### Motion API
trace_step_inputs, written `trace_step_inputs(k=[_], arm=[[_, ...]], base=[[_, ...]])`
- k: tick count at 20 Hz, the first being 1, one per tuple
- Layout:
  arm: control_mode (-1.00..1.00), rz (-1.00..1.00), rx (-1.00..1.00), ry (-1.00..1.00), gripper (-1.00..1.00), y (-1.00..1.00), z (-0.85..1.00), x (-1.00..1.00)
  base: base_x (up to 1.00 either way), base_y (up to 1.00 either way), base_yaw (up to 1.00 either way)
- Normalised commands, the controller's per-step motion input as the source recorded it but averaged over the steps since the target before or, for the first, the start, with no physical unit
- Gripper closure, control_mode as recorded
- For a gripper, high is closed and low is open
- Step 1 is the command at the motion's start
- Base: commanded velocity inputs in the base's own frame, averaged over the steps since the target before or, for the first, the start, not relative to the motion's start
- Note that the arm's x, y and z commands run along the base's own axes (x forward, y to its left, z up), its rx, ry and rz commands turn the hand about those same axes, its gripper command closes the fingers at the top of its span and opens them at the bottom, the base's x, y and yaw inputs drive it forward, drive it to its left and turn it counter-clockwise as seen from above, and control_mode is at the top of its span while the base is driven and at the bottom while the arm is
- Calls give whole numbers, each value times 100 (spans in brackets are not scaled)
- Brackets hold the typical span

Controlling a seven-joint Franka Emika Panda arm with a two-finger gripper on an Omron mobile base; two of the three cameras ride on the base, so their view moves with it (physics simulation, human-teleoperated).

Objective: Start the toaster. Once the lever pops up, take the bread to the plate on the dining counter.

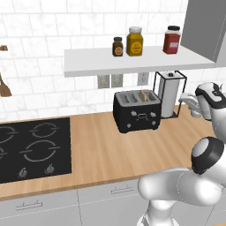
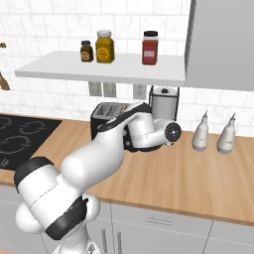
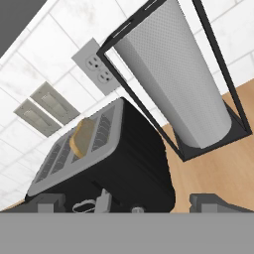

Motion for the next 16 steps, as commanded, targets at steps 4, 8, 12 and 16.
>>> trace_step_inputs(k=[4,8,12,16], arm=[[-100,0,0,0,-100,0,0,0],[-100,0,0,0,-100,0,0,0],[-100,0,0,0,-100,0,0,0],[-100,0,0,0,-100,0,0,0]], base=[[0,0,0],[0,0,0],[0,0,0],[0,0,0]])
